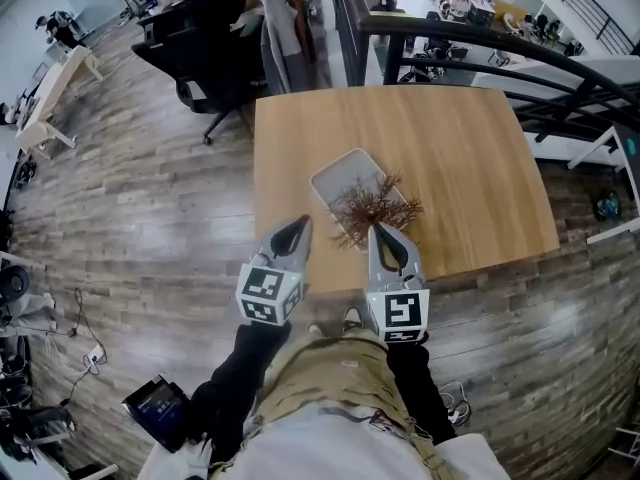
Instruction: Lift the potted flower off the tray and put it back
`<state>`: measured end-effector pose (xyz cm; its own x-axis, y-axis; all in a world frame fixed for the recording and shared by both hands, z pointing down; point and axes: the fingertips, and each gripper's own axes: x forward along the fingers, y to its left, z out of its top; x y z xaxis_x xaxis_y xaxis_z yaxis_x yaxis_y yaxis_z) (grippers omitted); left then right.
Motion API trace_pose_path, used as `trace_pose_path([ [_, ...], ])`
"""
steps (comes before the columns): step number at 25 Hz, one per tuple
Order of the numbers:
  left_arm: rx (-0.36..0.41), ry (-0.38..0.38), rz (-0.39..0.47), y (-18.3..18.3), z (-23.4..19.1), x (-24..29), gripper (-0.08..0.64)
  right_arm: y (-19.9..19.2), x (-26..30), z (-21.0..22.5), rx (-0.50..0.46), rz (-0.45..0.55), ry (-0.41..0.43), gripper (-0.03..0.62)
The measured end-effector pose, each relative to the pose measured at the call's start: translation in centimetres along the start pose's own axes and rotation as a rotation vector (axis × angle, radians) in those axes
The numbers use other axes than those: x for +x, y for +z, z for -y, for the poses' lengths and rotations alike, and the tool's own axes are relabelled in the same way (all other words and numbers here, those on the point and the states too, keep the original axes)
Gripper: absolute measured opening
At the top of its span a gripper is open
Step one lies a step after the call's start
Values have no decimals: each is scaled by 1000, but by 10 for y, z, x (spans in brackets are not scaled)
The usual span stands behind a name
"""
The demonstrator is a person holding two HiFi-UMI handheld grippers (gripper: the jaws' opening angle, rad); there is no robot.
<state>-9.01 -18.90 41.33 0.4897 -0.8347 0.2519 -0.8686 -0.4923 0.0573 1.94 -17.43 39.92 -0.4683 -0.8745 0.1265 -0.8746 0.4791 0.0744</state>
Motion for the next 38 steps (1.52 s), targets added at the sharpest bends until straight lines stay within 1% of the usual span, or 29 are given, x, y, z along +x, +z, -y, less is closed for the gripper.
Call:
trace_pose_path([
  [3, 6, -9, 25, 14, -1, 2, 2, 16, 7, 0, -11, 24, 4, 5],
  [10, 34, 35, 85, 39, -21, 4, 2, 47, 21, 3, -30, 91, 16, 5],
  [14, 39, 40, 105, 48, -25, 7, 2, 58, 24, 7, -39, 118, 3, 5],
  [20, 45, 31, 113, 54, -28, 13, 2, 66, 27, 13, -43, 140, -20, 5],
  [24, 46, 24, 115, 52, -28, 17, 2, 64, 29, 16, -39, 143, -28, 5],
  [35, 38, 9, 92, 51, -38, 22, 2, 69, 39, 15, -50, 147, -38, 3],
  [38, 35, 7, 87, 48, -39, 23, 2, 67, 40, 15, -40, 139, -43, 3],
])
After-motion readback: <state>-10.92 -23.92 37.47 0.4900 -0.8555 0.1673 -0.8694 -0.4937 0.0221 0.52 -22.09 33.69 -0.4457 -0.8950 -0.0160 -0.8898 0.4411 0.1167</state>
